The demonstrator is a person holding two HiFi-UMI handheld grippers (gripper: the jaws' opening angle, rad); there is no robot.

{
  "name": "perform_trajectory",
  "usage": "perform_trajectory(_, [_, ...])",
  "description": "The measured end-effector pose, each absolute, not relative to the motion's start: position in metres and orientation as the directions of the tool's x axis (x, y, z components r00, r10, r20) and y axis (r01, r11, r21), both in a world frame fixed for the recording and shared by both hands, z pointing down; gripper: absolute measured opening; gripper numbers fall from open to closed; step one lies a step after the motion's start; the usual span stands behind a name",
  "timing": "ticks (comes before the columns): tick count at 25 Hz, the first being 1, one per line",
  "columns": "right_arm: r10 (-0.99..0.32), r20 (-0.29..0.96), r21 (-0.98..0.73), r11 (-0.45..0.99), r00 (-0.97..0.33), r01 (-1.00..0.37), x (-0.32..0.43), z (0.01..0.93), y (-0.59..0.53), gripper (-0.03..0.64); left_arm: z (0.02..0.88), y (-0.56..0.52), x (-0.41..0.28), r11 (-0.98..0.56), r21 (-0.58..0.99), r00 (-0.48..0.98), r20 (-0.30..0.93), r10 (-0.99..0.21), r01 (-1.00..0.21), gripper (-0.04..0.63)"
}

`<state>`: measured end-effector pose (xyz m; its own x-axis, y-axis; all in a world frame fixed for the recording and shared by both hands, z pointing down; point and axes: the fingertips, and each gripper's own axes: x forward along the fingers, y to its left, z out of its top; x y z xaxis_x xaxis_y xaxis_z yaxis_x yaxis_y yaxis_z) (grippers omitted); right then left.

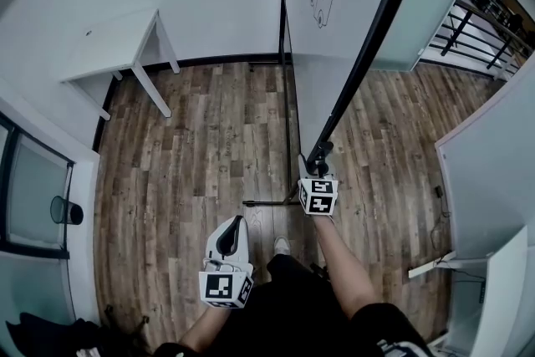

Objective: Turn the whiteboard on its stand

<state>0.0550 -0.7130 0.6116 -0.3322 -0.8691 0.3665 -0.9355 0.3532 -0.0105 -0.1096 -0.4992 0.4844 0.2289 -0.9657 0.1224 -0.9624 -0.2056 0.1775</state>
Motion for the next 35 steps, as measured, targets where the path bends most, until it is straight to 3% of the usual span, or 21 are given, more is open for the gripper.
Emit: perform_trajectory(35, [-0.862,0.342,-0.025,0.389,-0.373,-0.921,0.011,0.625,-0.505,0.173,0.49,-0.296,-0.148,-0.152,0.16,0.168,0.091,-0.982,-0.975,0.018])
